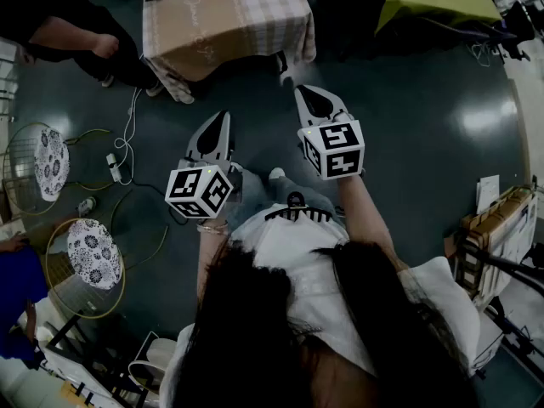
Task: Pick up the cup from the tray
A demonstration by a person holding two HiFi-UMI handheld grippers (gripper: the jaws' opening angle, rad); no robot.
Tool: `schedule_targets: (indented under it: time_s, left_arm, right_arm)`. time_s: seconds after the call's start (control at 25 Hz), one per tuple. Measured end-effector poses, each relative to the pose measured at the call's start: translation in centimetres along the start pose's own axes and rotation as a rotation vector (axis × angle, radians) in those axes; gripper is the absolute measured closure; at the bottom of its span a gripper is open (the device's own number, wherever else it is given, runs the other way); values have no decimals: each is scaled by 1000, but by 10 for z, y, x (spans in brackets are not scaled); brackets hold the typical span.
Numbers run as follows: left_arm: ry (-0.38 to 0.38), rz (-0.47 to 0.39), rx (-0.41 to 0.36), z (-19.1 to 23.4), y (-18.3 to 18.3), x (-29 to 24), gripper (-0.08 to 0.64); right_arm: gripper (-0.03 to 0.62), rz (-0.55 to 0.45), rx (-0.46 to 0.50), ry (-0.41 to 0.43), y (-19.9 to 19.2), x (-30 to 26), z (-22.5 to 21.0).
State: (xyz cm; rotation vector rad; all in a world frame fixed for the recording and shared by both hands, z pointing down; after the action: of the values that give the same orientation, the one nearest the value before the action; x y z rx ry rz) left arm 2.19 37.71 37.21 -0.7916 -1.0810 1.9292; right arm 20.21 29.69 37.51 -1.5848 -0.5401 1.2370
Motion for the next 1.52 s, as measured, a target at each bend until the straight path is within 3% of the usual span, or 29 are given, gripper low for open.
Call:
schedule_targets:
  time_s: [0.36,0.6,0.64,0.72,0.8,1.2,1.52]
  left_arm:
    - [0,-1,7,26,6,-17,551]
    - [-16,-4,21,57,25,-48,551]
    - [-19,-7,23,64,29,-54,551]
    - [-24,-11,26,80,39,-68,551]
    - [-24,-8,29,97,48,-81,551]
    - [-68,22,25,183,89,-118,551]
    - [-95,49,17,239,118,-134,551]
  right_arm:
    - [583,1,-7,-13,7,-27,-2]
    - [574,-42,-110,7,28,-63,-12]
    - [550,-46,-109,21,33,-71,-12]
    - [424,-55,-102,56,43,-88,-9]
    - [374,-56,-92,76,52,-106,-5]
    - [292,-54,-54,41,86,-195,25]
    - [270,-53,-30,14,116,-249,49]
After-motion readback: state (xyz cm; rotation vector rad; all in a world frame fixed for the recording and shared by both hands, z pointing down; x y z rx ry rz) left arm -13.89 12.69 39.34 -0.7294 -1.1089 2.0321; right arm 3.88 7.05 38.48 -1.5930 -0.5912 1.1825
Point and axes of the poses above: the fingertips, and each gripper's own axes: x backward along the fingers, z to its left, y out of its top, the point moved 5 cm from there along x, backward along the fingers, and after that the axes turned 13 degrees about -y, right-handed, at the moved point
